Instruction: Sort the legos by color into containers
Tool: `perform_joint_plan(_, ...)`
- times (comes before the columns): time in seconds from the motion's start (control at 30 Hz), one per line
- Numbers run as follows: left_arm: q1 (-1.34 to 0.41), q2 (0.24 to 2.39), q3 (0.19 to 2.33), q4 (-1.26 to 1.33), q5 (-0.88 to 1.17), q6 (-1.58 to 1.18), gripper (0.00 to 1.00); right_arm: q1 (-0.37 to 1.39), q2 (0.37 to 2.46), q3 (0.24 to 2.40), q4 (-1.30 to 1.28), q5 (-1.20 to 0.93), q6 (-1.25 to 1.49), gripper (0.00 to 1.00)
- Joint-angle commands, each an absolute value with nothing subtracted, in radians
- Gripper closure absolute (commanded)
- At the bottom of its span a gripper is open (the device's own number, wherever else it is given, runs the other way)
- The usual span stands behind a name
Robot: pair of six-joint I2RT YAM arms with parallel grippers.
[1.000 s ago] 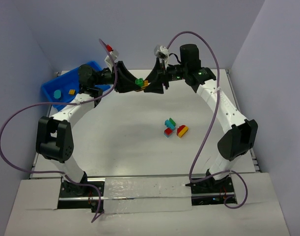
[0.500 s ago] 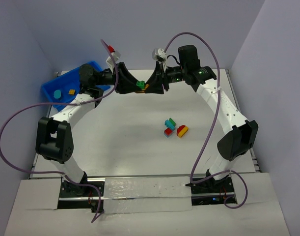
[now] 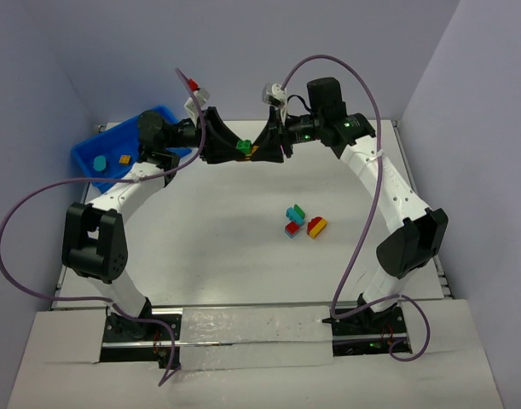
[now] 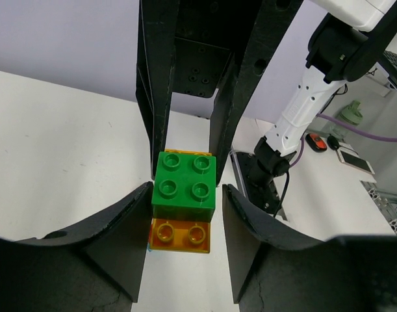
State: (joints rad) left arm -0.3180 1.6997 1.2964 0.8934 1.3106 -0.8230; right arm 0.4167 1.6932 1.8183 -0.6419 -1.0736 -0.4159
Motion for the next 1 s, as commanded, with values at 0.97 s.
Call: perform_joint_plan(0.97,-0.31,1.658,1.347,0.774,1.251,-0.718,0.38,0.448,1.671,1.837,-0.601,-0.991,-0.433,1.0)
